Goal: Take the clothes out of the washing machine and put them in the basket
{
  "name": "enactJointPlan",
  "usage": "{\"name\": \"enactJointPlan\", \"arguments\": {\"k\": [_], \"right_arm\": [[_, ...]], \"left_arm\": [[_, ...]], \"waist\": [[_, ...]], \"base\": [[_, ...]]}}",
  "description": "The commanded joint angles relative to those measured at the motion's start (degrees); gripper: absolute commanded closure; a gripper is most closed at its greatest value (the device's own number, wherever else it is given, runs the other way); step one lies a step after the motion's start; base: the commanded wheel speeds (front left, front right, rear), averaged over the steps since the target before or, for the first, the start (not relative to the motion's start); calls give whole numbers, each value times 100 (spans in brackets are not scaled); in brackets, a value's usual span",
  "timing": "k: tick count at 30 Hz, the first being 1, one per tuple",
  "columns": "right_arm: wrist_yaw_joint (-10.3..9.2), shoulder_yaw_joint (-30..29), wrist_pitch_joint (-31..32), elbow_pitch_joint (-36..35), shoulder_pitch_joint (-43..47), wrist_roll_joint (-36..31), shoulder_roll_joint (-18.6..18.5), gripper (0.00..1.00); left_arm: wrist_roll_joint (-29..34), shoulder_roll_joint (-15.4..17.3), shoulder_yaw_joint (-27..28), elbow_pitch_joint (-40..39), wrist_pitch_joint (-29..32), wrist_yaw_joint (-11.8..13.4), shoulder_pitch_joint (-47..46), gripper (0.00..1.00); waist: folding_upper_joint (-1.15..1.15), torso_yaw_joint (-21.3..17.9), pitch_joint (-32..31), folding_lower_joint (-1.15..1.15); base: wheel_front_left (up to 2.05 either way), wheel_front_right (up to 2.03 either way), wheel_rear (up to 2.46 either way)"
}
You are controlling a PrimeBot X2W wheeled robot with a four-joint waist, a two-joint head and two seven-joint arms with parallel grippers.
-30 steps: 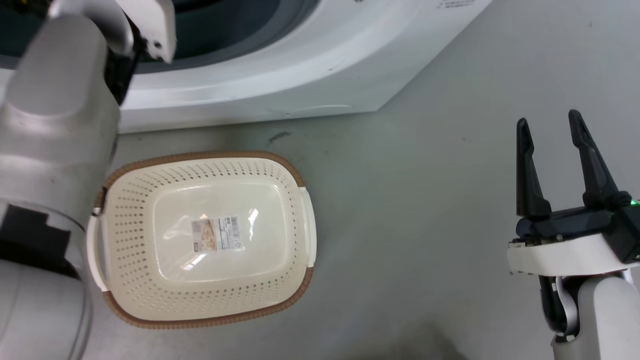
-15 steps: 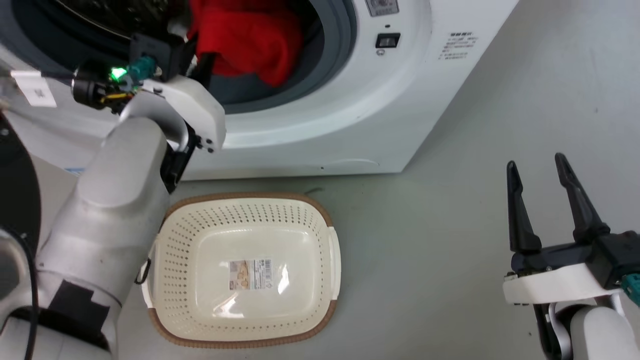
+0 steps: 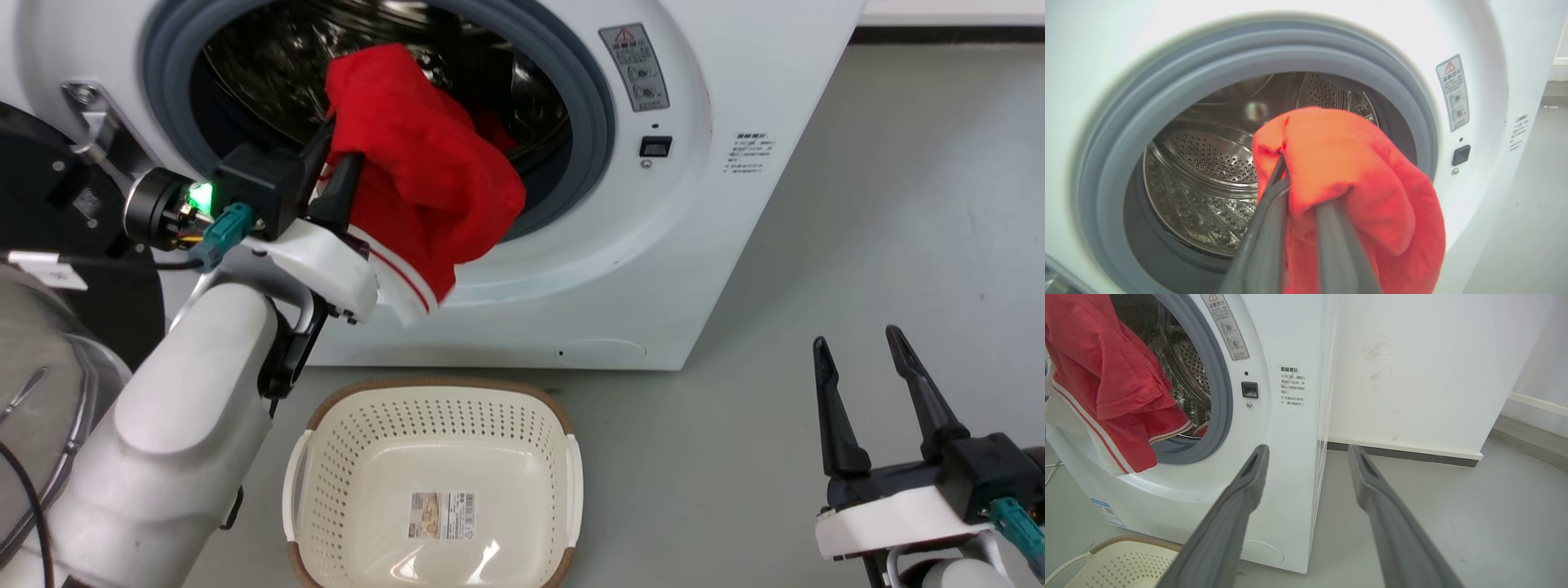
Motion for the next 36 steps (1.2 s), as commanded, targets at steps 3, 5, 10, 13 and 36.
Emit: {"name": "enactJointPlan", "arguments": {"k": [3,5,10,13,36], "right_arm": [[-4,-17,-10,45,182,18,4,0],[-4,-26,-10,59,243,29,4,0],[-4,-19,-10,65,324,40,3,0],[-4,-3,-10,69,351,55,3,0],[-4,-32,-10,11,38,136,3,0]], "left_arm": [[-14,227,59,-695,128,208,328,100],[-8,347,98,-1071,207,328,452,100],[10,575,167,-1819,372,549,689,100],[49,724,217,-2310,480,705,821,100],[-210,827,-148,-3102,621,1050,2219,100]], "waist": [[0,103,-306,1],[0,131,-383,1],[0,173,-491,1],[0,191,-544,1],[0,101,-40,1]], "base": [[0,0,0],[0,0,0],[0,0,0],[0,0,0],[0,0,0]]}}
